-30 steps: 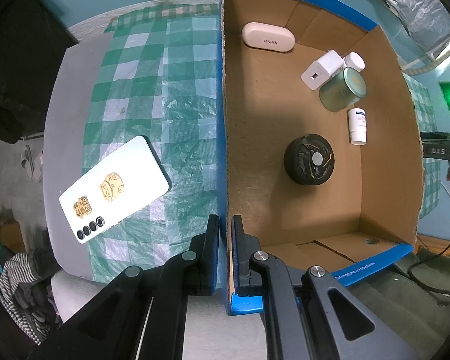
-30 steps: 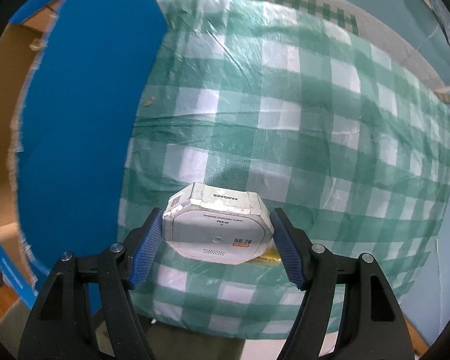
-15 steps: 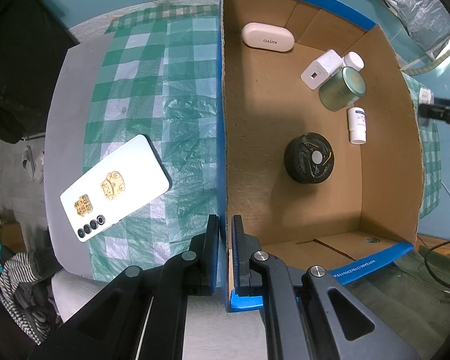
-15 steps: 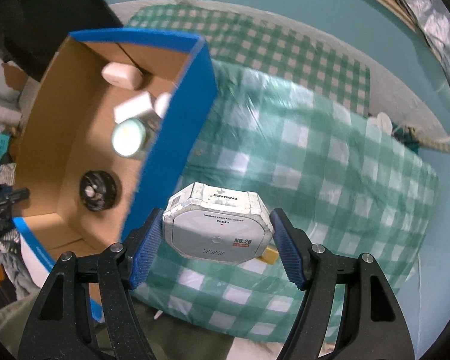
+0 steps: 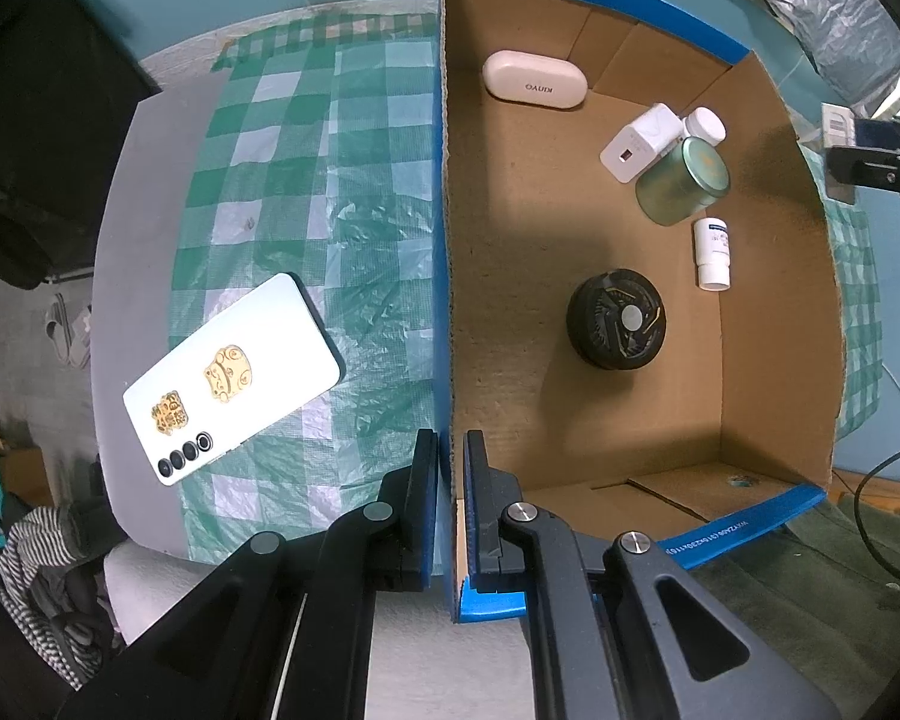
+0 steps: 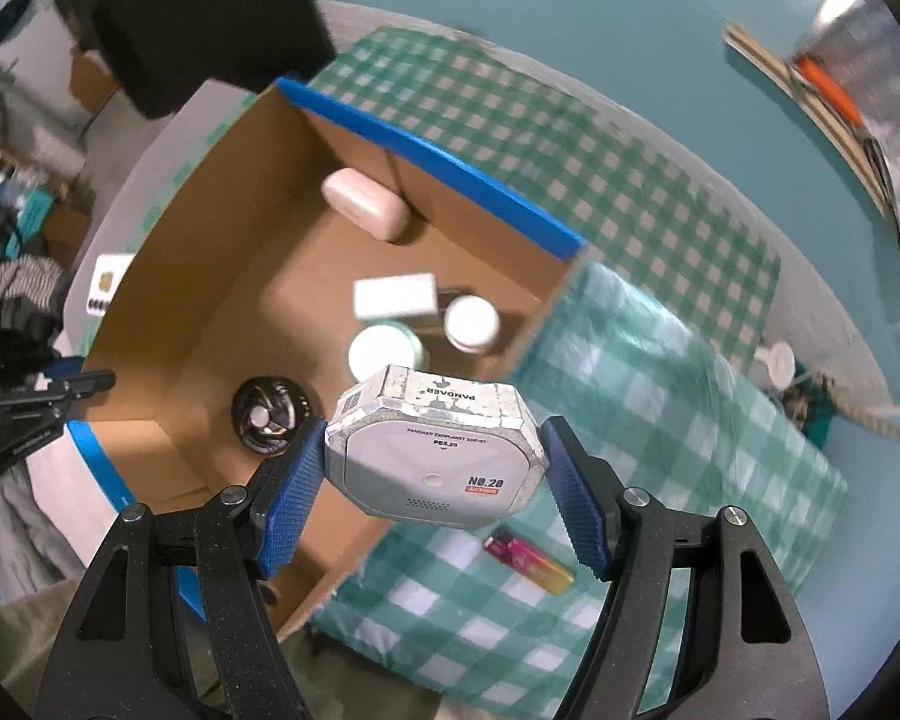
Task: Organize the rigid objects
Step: 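Lift the battery pack with the right tool and carry it over the box, then open the right tool to drop the battery pack into the box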
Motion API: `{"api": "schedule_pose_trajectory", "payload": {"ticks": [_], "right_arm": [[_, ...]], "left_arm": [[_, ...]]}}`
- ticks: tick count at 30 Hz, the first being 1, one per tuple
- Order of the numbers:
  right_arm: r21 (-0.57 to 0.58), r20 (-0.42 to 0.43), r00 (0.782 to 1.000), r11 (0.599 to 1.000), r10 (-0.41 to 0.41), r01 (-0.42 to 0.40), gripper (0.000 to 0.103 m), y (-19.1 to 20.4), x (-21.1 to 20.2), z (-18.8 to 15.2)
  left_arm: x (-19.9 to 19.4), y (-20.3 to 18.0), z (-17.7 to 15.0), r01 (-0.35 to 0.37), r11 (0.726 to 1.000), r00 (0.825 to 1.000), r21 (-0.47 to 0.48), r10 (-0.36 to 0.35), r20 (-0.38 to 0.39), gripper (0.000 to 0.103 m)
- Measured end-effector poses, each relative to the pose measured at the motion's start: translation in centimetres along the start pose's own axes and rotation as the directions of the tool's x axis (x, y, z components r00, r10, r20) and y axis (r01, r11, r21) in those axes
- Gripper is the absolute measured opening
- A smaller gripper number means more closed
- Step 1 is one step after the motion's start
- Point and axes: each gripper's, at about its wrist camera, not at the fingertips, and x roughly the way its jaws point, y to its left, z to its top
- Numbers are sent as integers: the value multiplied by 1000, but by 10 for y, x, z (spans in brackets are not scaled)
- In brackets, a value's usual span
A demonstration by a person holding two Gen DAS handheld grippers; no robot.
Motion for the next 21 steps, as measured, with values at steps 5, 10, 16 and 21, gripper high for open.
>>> {"api": "schedule_pose_trajectory", "payload": {"ticks": [5,10,16,21], "right_arm": [[-91,-11,1000,996,-13,12,72,23,10,10],[-132,-32,999,991,-30,26,72,35,21,15],[-163,-54,998,986,-36,27,72,44,30,16],[-168,-68,997,985,-43,32,72,45,37,17]], "left_arm": [[0,0,0,-1,1000,1000,2,1,1,6],[0,0,0,-1,1000,1000,1,1,0,6],[0,0,0,-1,1000,1000,0,1,0,6],[1,0,0,0,1000,1000,-1,0,0,6]]}}
